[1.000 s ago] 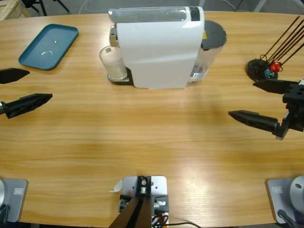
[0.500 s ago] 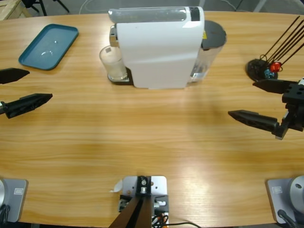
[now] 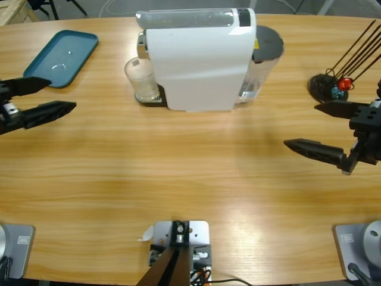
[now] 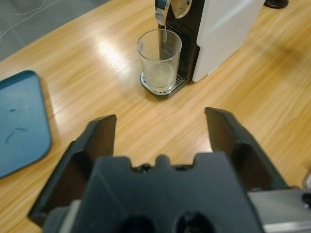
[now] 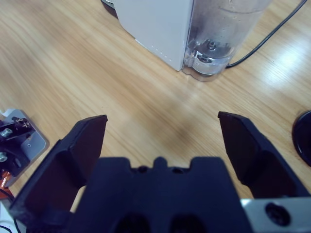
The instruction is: Pour coffee
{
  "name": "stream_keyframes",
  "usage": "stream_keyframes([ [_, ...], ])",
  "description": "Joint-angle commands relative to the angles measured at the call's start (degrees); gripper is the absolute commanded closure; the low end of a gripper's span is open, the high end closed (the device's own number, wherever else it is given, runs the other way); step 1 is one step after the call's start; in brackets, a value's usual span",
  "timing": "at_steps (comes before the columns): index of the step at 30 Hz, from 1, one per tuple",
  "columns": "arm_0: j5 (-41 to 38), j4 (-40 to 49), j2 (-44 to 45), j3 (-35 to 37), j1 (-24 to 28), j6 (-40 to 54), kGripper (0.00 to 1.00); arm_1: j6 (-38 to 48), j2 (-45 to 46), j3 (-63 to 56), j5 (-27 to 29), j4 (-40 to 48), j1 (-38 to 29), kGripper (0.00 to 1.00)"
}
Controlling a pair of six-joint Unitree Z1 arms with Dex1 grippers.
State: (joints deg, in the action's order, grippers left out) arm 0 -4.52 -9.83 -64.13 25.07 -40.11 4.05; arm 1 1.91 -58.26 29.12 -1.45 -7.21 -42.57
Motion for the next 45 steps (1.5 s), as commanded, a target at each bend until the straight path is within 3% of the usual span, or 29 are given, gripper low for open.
stream_keyframes([
  [1, -1.8, -9.3, -13.9, -1.3, -0.1, 2.1, 0.119, 0.9, -3.0, -1.3, 0.2, 0.0, -0.5, 0.0],
  [11, -6.4, -21.4, -25.3, -0.9, 0.1, 1.5, 0.005, 0.9, -4.0, -0.7, 0.2, -0.7, -0.5, 0.0],
  [18, -10.8, -29.6, -31.8, 0.0, 4.9, 1.6, 0.004, 0.9, -4.2, -0.6, 0.2, -0.9, -0.5, 0.0],
  [45, -16.5, -29.6, -43.5, 10.8, 7.3, 1.9, 0.023, 0.9, -4.8, -0.2, 0.3, -1.1, -0.5, 0.0],
])
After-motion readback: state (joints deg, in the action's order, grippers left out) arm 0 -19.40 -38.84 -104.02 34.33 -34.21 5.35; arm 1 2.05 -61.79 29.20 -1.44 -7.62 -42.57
